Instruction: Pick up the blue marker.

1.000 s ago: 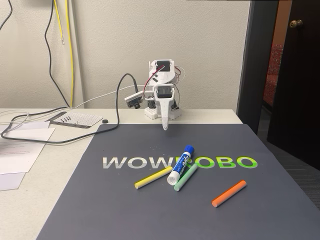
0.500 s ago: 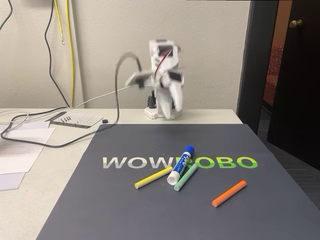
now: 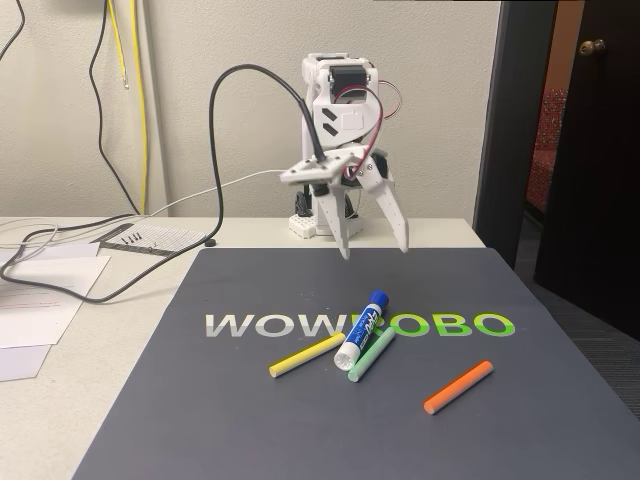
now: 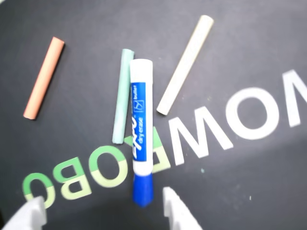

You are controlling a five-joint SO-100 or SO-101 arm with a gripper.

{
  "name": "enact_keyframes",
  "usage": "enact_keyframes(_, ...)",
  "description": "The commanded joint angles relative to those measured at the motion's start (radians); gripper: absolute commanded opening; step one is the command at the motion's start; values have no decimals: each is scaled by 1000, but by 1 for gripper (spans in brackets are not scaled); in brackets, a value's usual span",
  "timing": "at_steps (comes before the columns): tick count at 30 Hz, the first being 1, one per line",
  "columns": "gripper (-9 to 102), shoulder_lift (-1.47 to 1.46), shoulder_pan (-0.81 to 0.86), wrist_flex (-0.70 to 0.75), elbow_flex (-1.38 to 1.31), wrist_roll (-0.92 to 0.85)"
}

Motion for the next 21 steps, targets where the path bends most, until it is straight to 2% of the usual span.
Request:
enact_keyframes(1,32,-41,-2,6,-72,-94)
enact_keyframes(5,32,-117,3,0,-110,-176)
enact_keyframes(13,37,-322,34,26,-287,-212)
enact_keyframes(17,38,-479,51,156,-486,-212)
enact_keyframes(21,38,-506,54,181,-508,-207)
